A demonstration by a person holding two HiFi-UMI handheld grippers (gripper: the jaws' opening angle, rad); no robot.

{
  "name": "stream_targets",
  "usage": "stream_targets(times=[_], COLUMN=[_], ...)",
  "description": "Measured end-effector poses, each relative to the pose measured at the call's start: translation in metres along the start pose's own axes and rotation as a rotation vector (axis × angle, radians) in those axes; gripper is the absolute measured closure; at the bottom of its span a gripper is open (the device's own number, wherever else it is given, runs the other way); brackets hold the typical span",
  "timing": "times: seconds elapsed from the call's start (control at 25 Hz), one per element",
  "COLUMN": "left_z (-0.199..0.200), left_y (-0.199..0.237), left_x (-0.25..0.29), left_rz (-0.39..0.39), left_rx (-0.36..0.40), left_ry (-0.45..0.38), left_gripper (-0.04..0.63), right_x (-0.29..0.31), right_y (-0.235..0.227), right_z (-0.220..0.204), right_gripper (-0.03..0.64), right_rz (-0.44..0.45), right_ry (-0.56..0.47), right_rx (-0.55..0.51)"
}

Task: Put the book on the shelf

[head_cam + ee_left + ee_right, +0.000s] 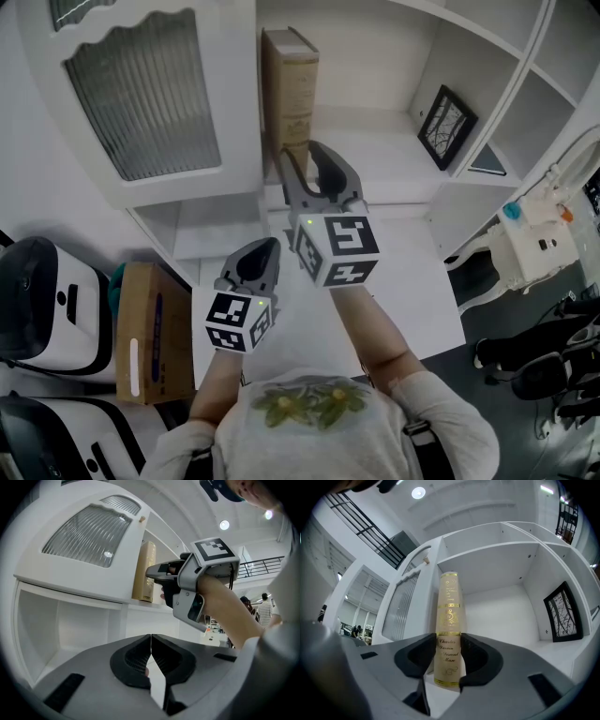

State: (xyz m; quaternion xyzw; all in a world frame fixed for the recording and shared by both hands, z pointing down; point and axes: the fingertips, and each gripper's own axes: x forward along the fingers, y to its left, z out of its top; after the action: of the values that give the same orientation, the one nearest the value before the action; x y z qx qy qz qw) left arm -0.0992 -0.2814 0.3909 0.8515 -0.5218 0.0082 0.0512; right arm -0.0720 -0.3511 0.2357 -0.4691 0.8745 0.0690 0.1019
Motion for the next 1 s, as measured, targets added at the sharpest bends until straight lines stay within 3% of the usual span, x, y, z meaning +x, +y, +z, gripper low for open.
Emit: stream_targets(times=[0.52, 0.76, 1.0], left_z=[0.002, 0.004, 0.009], left_y=[0.002, 0.001, -0.006], left_x=[-0.007, -0.013, -0.018], left_rz=[0.01, 0.012, 0.0], left_rx=[0.001, -0.008, -0.011], left_ry=[-0.004, -0.016, -0.03], left_gripper=[0.567, 0.567, 0.568], right_x=[0.011, -0.015, -0.052], right_y=[0.008, 0.018, 0.031], right_z=[-0.004, -0.005, -0.018], right_gripper=[0.443, 0.443, 0.562], right_rz=[0.019, 0.053, 0.115], right_ry=[0.036, 0.025, 0.023], right_rx=[-0.013, -0.034, -0.038])
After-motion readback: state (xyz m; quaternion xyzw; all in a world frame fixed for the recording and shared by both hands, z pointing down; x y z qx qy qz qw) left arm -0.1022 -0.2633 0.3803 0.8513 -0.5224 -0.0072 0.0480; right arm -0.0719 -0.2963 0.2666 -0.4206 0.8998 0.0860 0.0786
